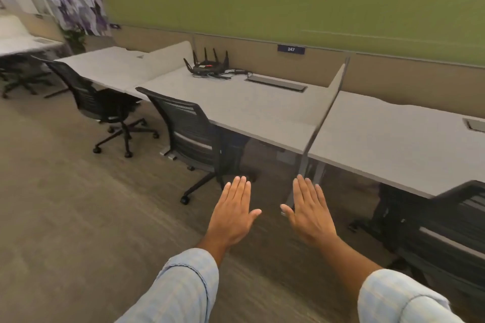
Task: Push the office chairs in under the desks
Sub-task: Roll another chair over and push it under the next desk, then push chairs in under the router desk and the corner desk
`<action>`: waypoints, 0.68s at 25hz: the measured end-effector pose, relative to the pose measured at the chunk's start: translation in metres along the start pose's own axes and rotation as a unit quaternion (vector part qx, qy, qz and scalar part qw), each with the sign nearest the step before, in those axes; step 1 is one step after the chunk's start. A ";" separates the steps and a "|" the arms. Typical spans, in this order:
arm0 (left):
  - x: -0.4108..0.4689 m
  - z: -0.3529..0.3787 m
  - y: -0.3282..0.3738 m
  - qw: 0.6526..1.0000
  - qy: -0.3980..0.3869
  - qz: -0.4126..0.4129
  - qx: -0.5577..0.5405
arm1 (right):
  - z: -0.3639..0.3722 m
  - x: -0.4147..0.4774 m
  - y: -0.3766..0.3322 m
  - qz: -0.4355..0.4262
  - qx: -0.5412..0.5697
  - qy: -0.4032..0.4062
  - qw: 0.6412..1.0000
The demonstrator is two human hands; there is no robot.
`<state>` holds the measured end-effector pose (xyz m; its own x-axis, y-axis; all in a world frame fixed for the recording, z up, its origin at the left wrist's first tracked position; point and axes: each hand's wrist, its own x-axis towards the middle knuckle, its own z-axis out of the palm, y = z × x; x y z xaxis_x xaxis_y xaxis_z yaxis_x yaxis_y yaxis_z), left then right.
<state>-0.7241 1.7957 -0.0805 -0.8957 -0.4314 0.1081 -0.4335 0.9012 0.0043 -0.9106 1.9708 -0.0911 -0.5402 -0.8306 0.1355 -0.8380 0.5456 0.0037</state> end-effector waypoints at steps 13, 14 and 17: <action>-0.049 -0.010 -0.225 0.982 0.015 -0.184 0.026 | 0.028 0.154 -0.222 -0.177 0.037 0.013 0.983; -0.045 -0.012 -0.242 0.981 0.012 -0.193 0.027 | 0.029 0.170 -0.235 -0.186 0.040 0.012 0.982; -0.025 -0.013 -0.292 0.977 0.011 -0.210 0.036 | 0.038 0.223 -0.270 -0.203 0.040 0.022 0.978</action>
<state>-0.5734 1.5441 -0.0714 -0.6358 -0.7604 0.1325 -0.7685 0.6396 -0.0169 -0.8076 1.6335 -0.0992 -0.1590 -0.9705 0.1813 -0.9871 0.1595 -0.0118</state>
